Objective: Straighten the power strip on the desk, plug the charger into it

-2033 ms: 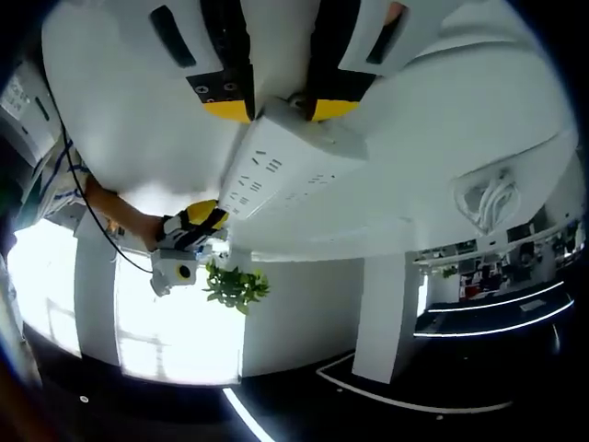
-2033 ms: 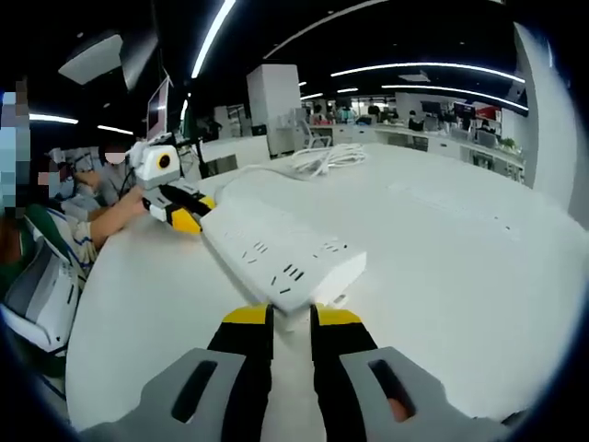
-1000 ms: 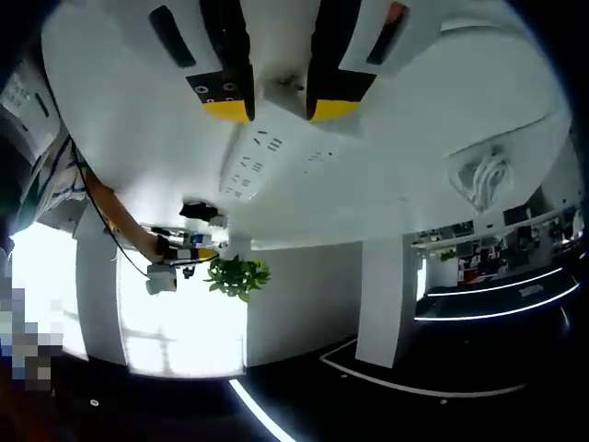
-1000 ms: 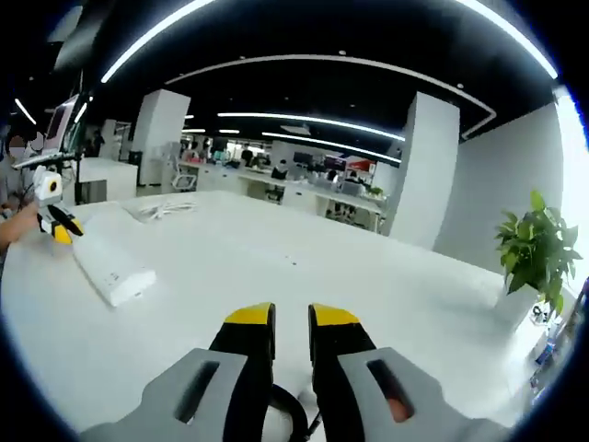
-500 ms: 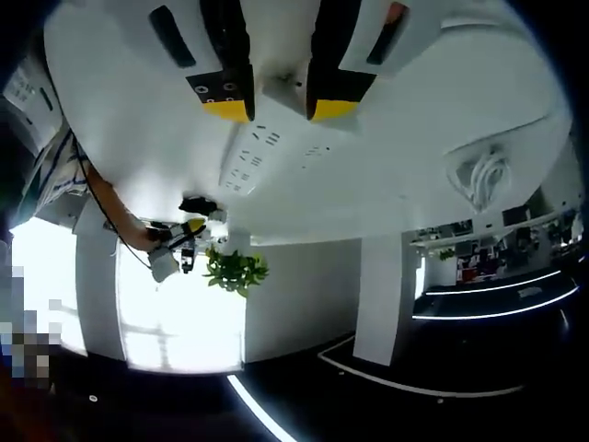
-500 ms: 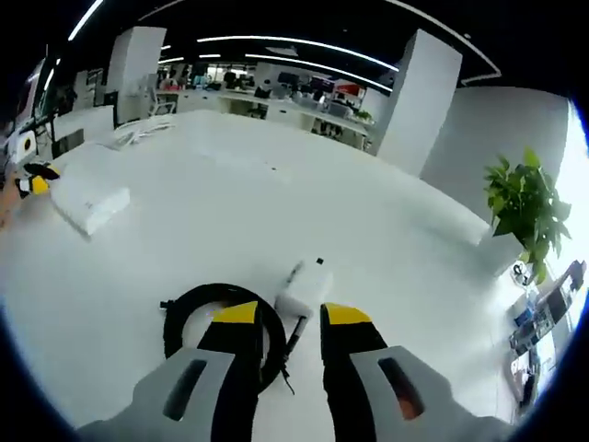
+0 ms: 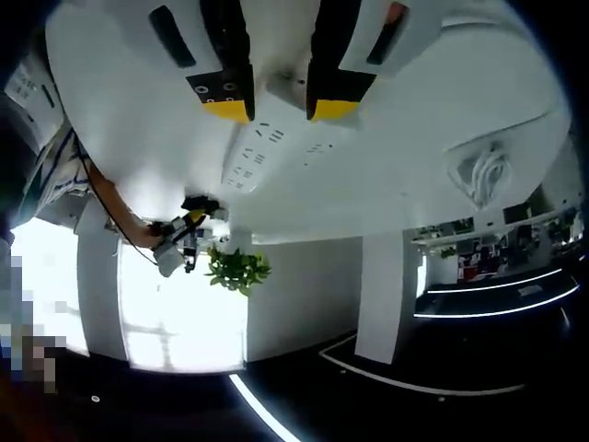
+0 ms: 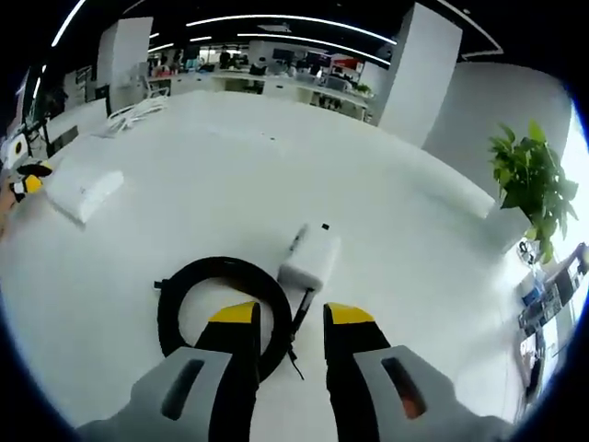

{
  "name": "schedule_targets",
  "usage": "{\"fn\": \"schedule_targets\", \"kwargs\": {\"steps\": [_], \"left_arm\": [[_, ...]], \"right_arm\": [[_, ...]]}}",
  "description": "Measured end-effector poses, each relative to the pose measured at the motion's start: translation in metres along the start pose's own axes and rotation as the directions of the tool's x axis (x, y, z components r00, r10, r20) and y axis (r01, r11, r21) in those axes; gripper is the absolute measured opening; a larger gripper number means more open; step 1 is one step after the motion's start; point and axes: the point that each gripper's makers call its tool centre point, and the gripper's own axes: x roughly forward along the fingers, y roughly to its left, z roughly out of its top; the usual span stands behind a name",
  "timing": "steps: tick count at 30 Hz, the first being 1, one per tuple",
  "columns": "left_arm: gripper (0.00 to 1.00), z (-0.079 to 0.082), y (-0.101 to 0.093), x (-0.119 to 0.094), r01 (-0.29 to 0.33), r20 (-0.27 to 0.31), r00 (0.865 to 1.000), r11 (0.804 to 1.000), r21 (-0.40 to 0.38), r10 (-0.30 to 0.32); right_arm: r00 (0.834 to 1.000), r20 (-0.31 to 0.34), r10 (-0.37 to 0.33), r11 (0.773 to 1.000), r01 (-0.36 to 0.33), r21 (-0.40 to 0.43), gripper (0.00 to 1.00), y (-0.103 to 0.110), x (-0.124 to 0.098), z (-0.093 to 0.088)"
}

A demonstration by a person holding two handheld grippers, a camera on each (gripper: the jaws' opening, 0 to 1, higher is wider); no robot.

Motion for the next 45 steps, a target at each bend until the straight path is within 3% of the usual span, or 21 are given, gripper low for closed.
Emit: {"fn": "schedule_targets", "kwargs": {"steps": [16, 41, 45], "left_arm": [[0.22, 0.002, -0.001, 0.000, -0.002, -0.002, 1.000, 1.000, 0.021, 0.003], [0.22, 0.002, -0.004, 0.000, 0.005, -0.002, 1.000, 1.000, 0.029, -0.005], [0.22, 0.002, -0.005, 0.001, 0.006, -0.004, 1.000, 1.000, 0.030, -0.006]], "right_arm": [[0.999, -0.035, -0.009, 0.999, 0.007, -0.048, 0.17, -0.002, 0.006, -0.005], [0.998, -0.037, -0.048, 0.996, 0.045, -0.072, 0.14, -0.008, 0.012, 0.001], [0.997, -0.039, -0.073, 0.991, 0.068, -0.118, 0.13, -0.007, 0.012, 0.006]]}}
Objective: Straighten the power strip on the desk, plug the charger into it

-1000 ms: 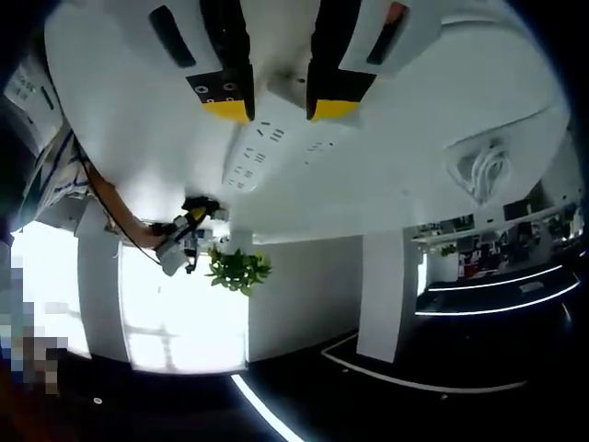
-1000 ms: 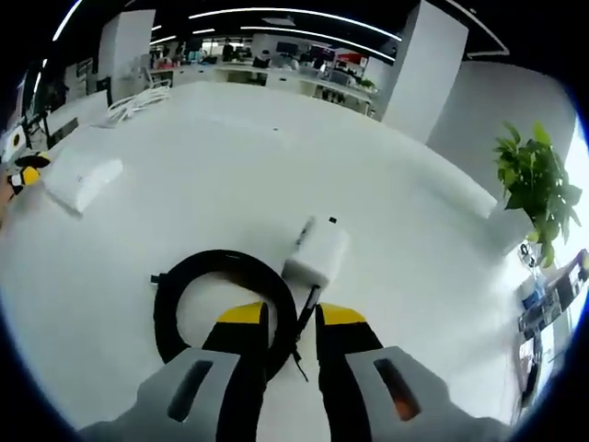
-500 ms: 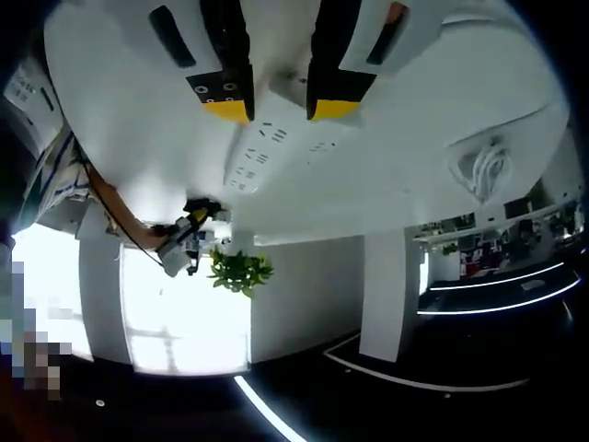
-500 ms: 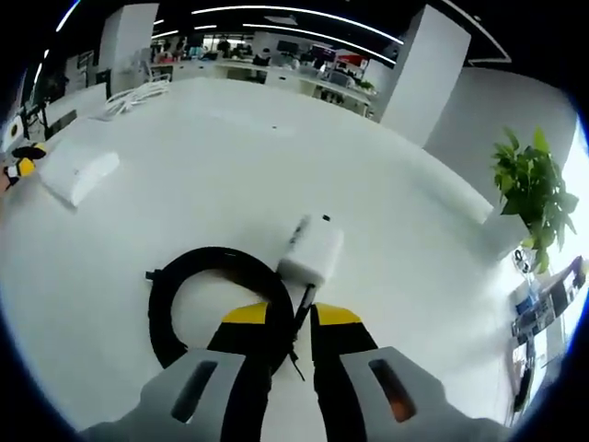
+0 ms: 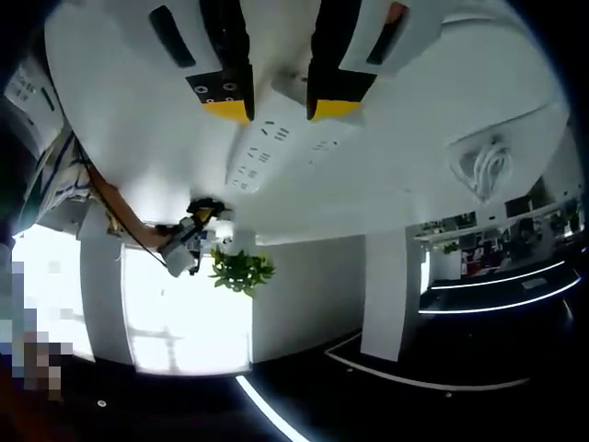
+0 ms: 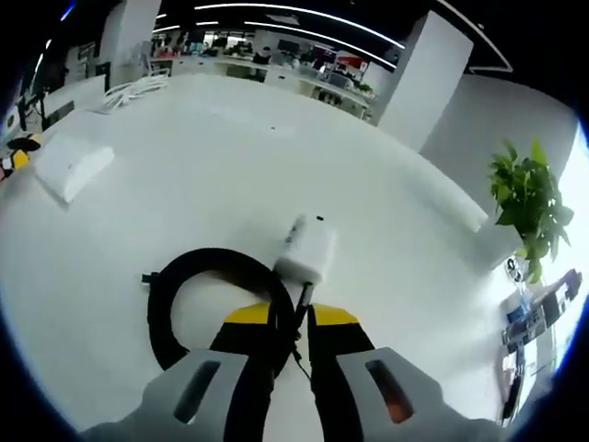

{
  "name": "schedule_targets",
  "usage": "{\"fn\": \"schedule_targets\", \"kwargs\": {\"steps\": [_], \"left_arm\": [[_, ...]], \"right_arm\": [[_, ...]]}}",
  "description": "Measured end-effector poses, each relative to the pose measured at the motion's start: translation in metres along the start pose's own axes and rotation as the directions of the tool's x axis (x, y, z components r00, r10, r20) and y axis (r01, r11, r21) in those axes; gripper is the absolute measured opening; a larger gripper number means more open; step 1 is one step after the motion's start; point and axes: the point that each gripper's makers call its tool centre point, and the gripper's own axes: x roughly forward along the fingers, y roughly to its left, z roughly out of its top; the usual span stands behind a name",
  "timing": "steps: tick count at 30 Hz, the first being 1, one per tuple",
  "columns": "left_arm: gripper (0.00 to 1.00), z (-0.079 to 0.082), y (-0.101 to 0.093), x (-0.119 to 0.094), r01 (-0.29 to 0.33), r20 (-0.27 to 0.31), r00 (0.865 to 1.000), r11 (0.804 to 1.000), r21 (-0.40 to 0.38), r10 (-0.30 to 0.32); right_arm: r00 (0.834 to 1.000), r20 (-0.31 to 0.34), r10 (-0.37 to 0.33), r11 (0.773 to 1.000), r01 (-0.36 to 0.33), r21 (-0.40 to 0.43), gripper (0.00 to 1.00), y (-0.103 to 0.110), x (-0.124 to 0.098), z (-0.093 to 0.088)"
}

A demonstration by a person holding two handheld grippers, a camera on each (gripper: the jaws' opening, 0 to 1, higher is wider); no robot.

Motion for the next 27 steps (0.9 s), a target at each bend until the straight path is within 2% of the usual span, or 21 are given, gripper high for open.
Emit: {"fn": "schedule_targets", "kwargs": {"steps": [5, 7, 14, 17, 24, 26, 27], "left_arm": [[0.23, 0.000, -0.002, 0.000, 0.004, -0.001, 1.000, 1.000, 0.003, -0.004], [0.23, -0.001, -0.002, 0.001, 0.003, -0.001, 1.000, 1.000, 0.003, -0.003], [0.23, 0.000, -0.001, 0.001, 0.003, -0.003, 1.000, 1.000, 0.006, -0.003], [0.23, -0.001, -0.001, 0.001, -0.001, -0.006, 1.000, 1.000, 0.009, 0.001], [0.23, -0.001, -0.001, 0.000, -0.001, -0.006, 1.000, 1.000, 0.006, 0.001], [0.23, 0.000, 0.000, 0.000, 0.000, -0.004, 1.000, 1.000, 0.004, 0.000], [0.23, 0.000, 0.000, 0.000, -0.001, -0.002, 1.000, 1.000, 0.003, 0.001]], "right_arm": [[0.999, -0.016, -0.046, 0.995, 0.044, -0.090, 0.12, -0.002, 0.001, 0.004], [0.995, -0.022, -0.099, 0.985, 0.095, -0.144, 0.11, -0.004, 0.001, 0.008], [0.990, 0.006, -0.139, 0.965, 0.137, -0.224, 0.10, 0.001, -0.001, 0.022], [0.986, 0.018, -0.165, 0.941, 0.163, -0.298, 0.09, 0.004, -0.001, 0.029], [0.984, 0.045, -0.171, 0.910, 0.175, -0.376, 0.09, 0.017, 0.001, 0.043], [0.979, 0.044, -0.200, 0.890, 0.200, -0.409, 0.09, 0.017, 0.001, 0.046], [0.973, 0.055, -0.224, 0.870, 0.224, -0.440, 0.08, 0.017, 0.000, 0.050]]}}
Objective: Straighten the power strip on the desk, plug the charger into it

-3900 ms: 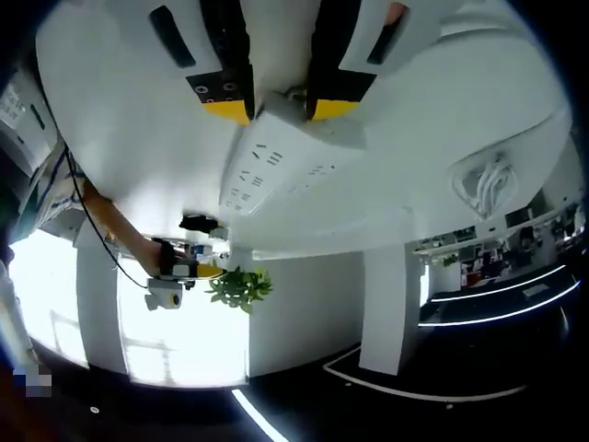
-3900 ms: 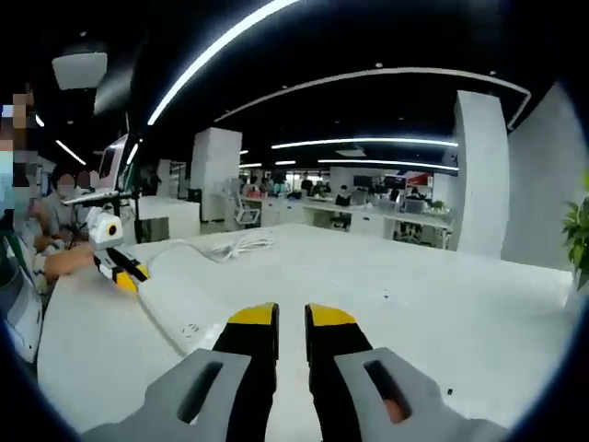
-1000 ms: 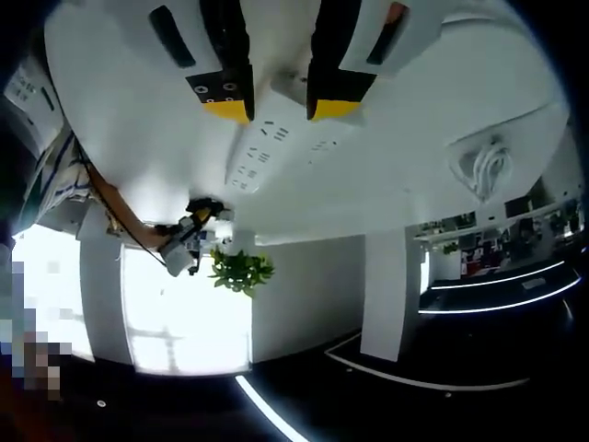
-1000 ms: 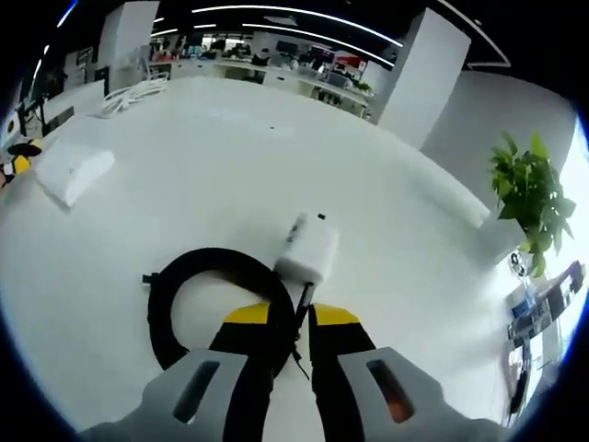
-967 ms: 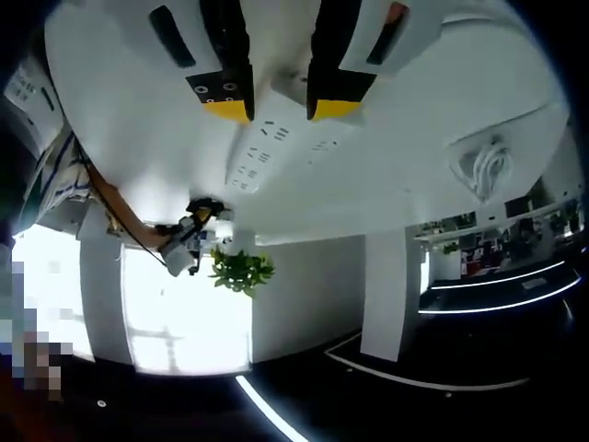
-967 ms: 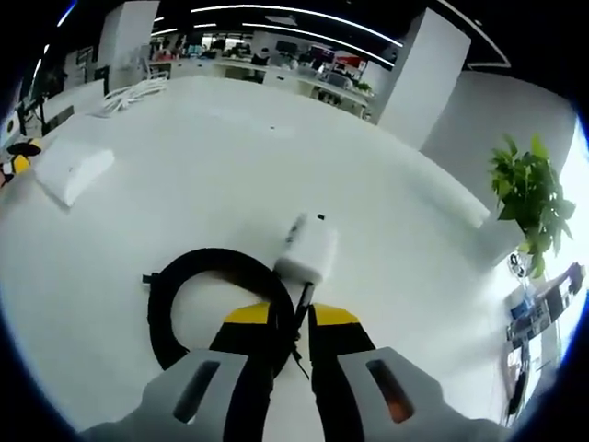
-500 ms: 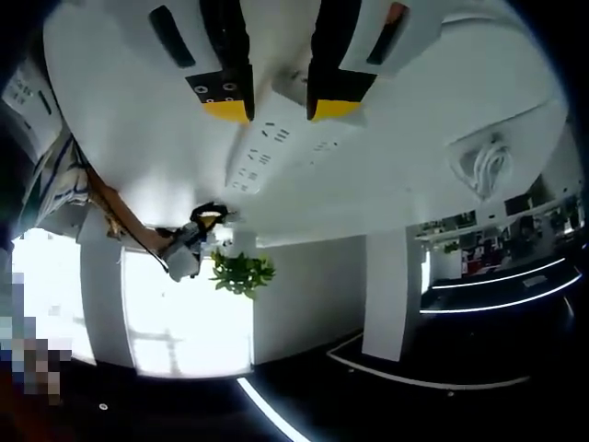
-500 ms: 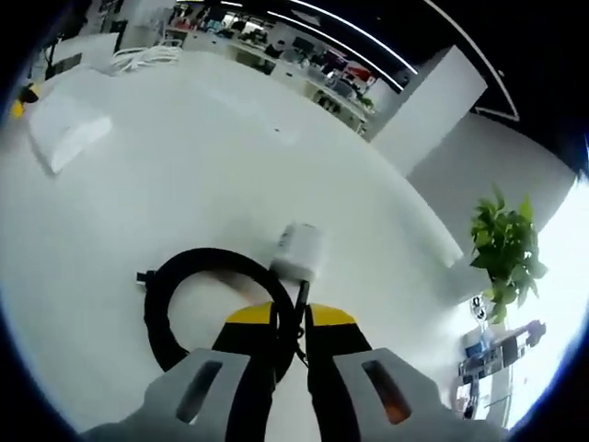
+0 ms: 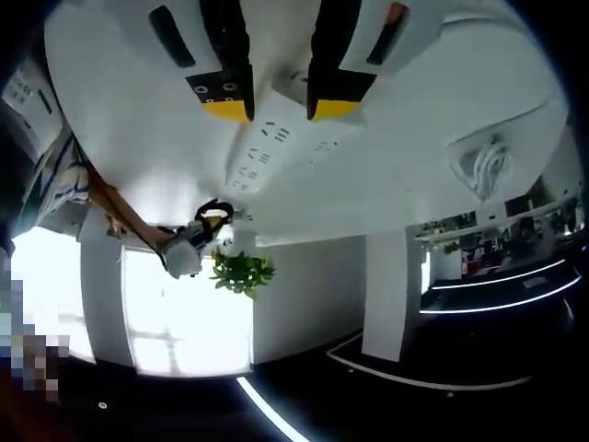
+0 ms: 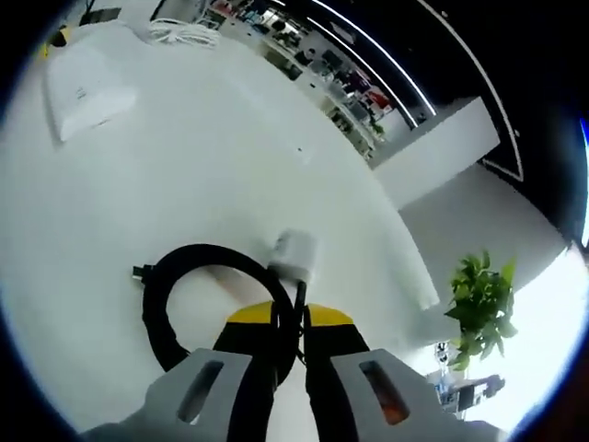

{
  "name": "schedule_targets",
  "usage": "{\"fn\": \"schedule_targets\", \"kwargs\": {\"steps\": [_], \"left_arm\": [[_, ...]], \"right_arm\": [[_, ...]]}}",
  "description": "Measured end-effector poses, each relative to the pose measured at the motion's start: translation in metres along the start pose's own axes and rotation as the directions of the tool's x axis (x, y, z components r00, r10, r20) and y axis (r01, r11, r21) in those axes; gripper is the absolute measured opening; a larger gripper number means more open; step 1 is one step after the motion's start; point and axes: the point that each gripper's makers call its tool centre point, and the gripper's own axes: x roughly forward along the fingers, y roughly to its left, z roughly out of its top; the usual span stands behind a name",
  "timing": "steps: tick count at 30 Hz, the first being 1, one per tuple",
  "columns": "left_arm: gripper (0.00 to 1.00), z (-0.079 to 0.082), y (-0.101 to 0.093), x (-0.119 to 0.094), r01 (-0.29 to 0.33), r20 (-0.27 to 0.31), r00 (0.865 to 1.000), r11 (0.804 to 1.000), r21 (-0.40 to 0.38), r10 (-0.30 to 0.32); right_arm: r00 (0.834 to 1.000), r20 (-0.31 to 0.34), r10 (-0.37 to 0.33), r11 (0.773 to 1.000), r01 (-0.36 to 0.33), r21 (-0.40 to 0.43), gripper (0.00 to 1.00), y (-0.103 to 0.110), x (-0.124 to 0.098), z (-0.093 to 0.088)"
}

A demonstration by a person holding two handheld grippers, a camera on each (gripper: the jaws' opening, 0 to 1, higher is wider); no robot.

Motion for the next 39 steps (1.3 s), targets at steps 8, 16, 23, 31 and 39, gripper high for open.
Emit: {"fn": "schedule_targets", "kwargs": {"steps": [8, 16, 23, 31, 39], "left_arm": [[0.23, -0.003, 0.003, 0.000, -0.009, -0.010, 1.000, 1.000, -0.001, 0.009], [0.23, -0.008, 0.008, 0.000, -0.017, -0.019, 1.000, 1.000, -0.024, 0.017], [0.22, -0.007, 0.011, -0.002, -0.020, -0.018, 1.000, 0.999, -0.025, 0.019], [0.22, -0.005, 0.008, -0.003, -0.011, -0.015, 1.000, 1.000, -0.011, 0.011], [0.22, -0.002, 0.012, -0.004, -0.026, -0.011, 1.000, 1.000, 0.007, 0.026]], "right_arm": [[1.000, 0.025, 0.009, 0.996, -0.007, -0.088, 0.08, 0.011, 0.000, 0.021], [0.998, 0.051, 0.044, 0.978, -0.033, -0.204, 0.07, 0.022, -0.005, 0.050], [0.992, 0.070, 0.103, 0.939, -0.074, -0.336, 0.07, 0.044, -0.023, 0.072], [0.988, 0.077, 0.134, 0.915, -0.094, -0.393, 0.07, 0.058, -0.036, 0.083], [0.986, 0.087, 0.143, 0.890, -0.090, -0.446, 0.07, 0.064, -0.051, 0.092]]}}
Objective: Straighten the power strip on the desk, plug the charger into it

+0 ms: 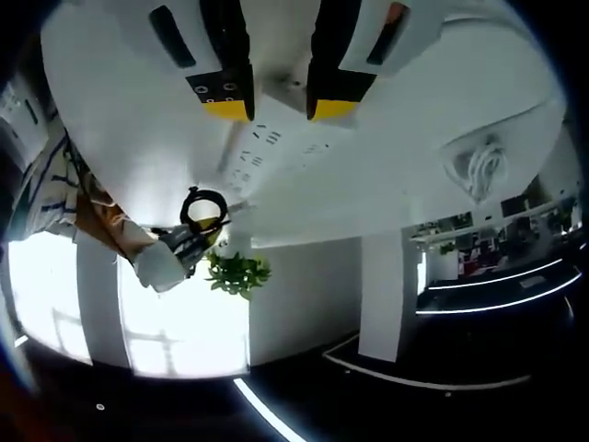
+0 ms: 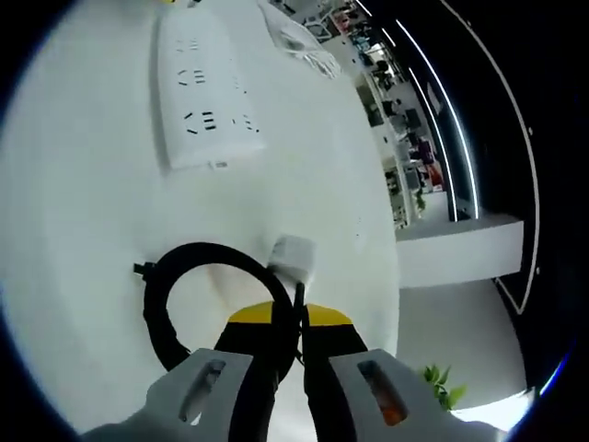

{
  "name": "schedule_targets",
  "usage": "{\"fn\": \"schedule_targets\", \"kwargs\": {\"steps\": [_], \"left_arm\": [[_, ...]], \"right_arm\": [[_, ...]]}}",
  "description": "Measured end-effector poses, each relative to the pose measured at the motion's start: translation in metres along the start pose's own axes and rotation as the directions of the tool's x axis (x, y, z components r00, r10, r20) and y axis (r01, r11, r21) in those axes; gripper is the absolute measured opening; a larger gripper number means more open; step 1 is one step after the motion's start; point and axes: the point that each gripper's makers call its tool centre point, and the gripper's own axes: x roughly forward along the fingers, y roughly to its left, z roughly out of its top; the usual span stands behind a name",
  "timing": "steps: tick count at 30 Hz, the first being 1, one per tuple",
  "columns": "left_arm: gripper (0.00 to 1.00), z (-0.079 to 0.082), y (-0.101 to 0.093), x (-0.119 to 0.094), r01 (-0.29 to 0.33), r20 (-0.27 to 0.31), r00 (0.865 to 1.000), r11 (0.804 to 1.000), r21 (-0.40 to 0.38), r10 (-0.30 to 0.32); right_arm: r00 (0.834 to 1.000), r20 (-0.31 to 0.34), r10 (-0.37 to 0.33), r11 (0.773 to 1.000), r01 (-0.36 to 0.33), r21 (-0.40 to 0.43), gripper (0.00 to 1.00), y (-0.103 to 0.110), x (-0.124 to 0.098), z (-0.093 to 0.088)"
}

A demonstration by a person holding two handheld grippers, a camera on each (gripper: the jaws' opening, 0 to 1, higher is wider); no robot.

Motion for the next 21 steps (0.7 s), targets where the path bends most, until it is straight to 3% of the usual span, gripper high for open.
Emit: {"fn": "schedule_targets", "kwargs": {"steps": [21], "left_arm": [[0.23, -0.001, -0.004, 0.002, -0.001, -0.008, 1.000, 1.000, 0.017, 0.001]], "right_arm": [[0.983, 0.038, 0.178, 0.977, -0.172, -0.127, 0.07, 0.017, -0.064, 0.042]]}}
